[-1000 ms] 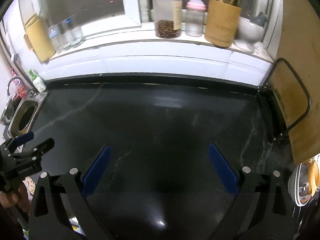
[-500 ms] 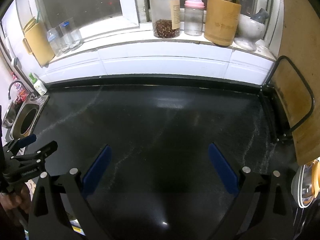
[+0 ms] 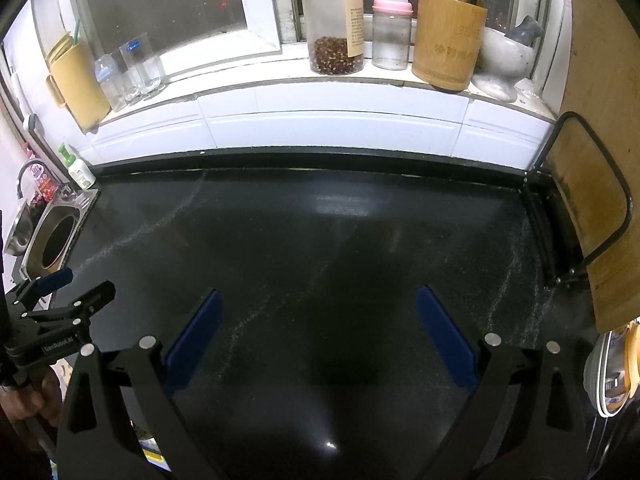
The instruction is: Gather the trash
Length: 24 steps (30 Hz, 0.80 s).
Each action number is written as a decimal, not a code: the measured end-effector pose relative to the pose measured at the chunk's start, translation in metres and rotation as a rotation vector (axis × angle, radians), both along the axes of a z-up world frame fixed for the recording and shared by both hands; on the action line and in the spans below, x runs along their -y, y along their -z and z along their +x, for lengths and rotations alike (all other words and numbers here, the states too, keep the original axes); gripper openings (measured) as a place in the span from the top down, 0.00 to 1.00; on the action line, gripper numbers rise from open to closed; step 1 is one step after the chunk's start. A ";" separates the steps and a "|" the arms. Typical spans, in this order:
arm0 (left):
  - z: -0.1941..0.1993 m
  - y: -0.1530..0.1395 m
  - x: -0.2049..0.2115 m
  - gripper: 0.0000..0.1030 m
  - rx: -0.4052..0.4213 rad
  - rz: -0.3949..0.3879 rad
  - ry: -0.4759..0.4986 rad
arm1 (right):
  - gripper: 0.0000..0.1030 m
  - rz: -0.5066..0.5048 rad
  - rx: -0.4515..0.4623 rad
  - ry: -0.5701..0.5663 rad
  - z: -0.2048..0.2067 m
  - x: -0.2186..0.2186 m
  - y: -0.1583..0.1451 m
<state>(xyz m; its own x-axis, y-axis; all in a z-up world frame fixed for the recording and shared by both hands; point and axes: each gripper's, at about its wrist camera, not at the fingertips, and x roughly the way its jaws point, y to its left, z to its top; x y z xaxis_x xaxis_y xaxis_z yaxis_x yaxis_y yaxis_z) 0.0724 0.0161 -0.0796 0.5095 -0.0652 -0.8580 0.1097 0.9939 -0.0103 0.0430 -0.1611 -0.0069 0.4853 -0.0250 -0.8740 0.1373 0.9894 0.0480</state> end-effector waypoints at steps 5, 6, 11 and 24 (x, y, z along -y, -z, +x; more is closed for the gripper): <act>-0.001 0.000 -0.001 0.09 -0.003 0.000 -0.001 | 0.09 -0.003 0.001 -0.002 -0.001 -0.002 0.000; -0.001 0.000 -0.001 0.09 -0.003 0.000 0.000 | 0.09 -0.003 0.003 -0.001 -0.002 -0.002 -0.001; -0.003 0.000 -0.002 0.09 -0.001 0.000 0.000 | 0.09 0.001 0.004 -0.002 -0.003 -0.002 -0.001; -0.004 -0.002 -0.001 0.09 0.002 0.006 -0.003 | 0.09 -0.001 0.007 -0.002 -0.005 -0.005 -0.003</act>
<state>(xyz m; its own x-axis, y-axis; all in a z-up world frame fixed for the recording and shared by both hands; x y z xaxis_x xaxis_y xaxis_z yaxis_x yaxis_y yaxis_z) 0.0681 0.0174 -0.0772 0.5115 -0.0579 -0.8573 0.1065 0.9943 -0.0036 0.0384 -0.1562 -0.0041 0.4918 -0.0251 -0.8703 0.1346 0.9898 0.0475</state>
